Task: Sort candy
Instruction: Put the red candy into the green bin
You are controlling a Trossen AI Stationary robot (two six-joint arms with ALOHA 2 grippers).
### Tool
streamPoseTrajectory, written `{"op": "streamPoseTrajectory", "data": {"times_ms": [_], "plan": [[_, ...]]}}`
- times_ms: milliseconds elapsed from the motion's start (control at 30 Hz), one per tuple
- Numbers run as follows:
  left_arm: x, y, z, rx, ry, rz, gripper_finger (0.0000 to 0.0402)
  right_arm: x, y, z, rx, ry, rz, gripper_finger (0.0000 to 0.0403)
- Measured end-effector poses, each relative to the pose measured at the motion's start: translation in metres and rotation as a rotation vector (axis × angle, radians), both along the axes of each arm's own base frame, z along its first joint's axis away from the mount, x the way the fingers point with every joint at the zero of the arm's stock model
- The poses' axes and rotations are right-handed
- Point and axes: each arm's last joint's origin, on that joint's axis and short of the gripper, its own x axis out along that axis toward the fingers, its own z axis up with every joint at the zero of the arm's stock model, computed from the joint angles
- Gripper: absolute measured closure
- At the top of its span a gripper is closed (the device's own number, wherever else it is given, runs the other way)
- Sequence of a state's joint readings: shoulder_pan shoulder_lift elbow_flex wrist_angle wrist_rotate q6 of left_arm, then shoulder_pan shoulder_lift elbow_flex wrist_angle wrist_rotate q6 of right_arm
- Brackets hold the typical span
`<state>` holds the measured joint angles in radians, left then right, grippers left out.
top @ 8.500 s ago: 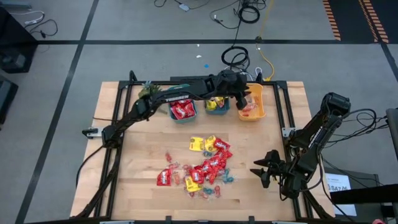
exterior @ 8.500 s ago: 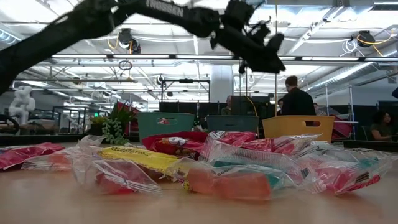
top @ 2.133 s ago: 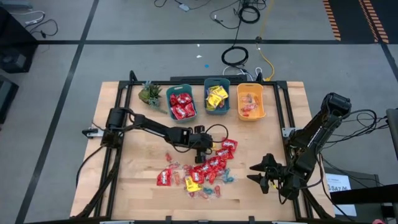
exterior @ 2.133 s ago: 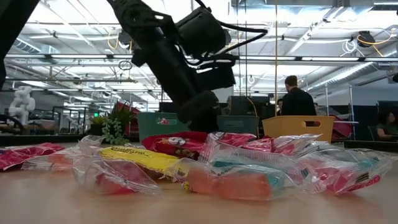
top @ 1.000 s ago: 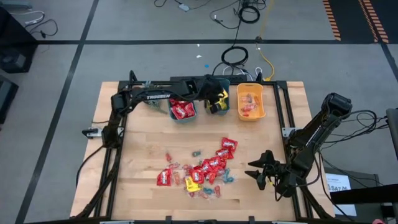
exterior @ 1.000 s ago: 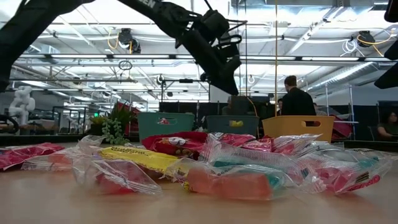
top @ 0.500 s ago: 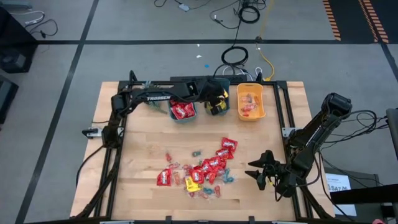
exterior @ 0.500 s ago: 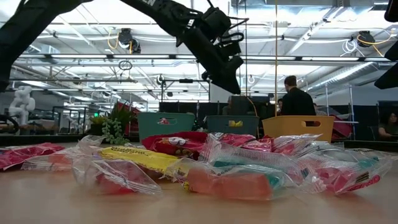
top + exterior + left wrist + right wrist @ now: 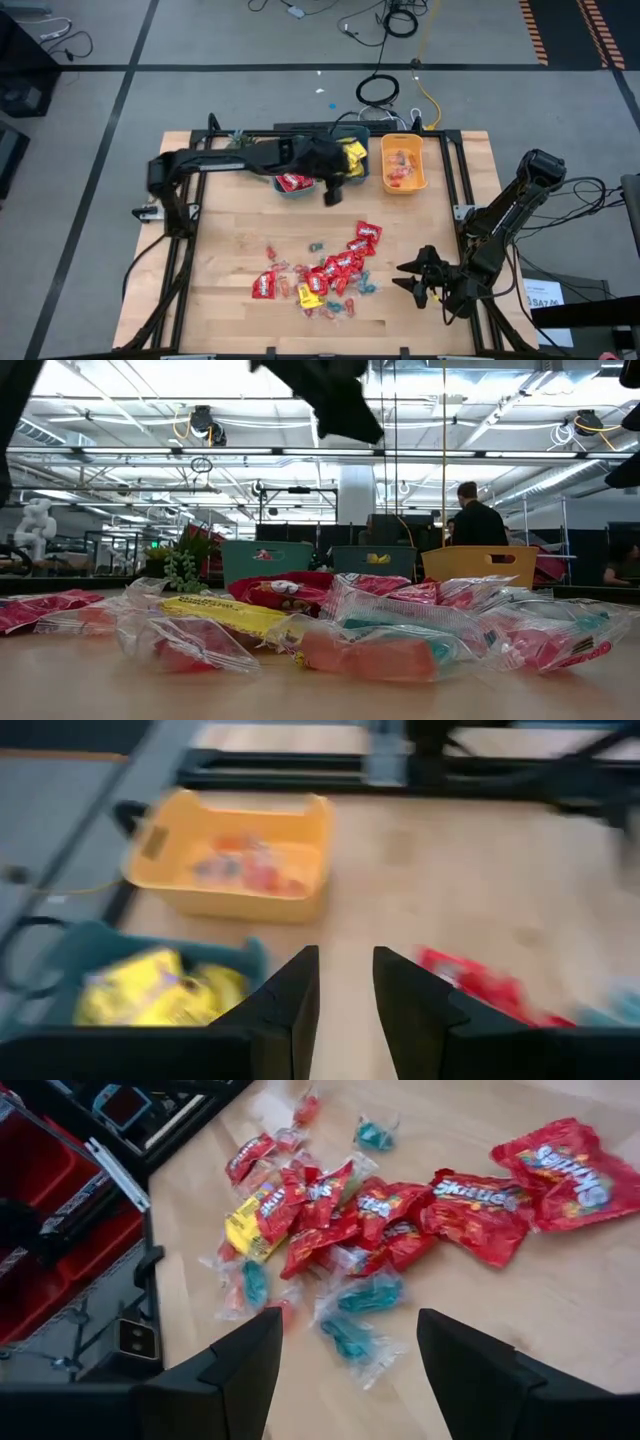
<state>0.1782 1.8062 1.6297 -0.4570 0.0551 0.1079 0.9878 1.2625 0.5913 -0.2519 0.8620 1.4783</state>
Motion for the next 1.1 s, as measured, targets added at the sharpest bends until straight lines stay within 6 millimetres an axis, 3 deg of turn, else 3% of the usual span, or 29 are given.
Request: {"op": "streamPoseTrajectory", "data": {"times_ms": [167, 400, 567, 667, 800, 1100], "plan": [[-0.054, -0.041, -0.003, -0.070, -0.024, -0.051, 0.0294, 0.002, -0.002, 0.000, -0.040, 0.005, 0.010, 0.0179], [-0.144, -0.088, -0.045, -0.150, -0.117, -0.017, 0.0294, 0.017, -0.015, 0.000, -0.268, 0.045, 0.066, 0.0179], [-0.195, -0.103, -0.076, -0.294, -0.057, -0.010, 0.0294, 0.044, -0.038, 0.005, -0.320, 0.149, 0.100, 0.0173], [-0.212, -0.110, -0.089, -0.345, -0.085, -0.032, 0.0294, 0.062, -0.058, 0.011, -0.306, 0.195, 0.087, 0.0158], [-0.227, -0.117, -0.098, -0.317, -0.268, -0.134, 0.0294, 0.081, -0.087, 0.017, -0.299, 0.244, 0.087, 0.0129], [-0.259, -0.110, -0.140, -0.328, -0.372, -0.121, 0.0294, 0.100, -0.131, 0.005, -0.283, 0.357, 0.094, 0.0088]]}}
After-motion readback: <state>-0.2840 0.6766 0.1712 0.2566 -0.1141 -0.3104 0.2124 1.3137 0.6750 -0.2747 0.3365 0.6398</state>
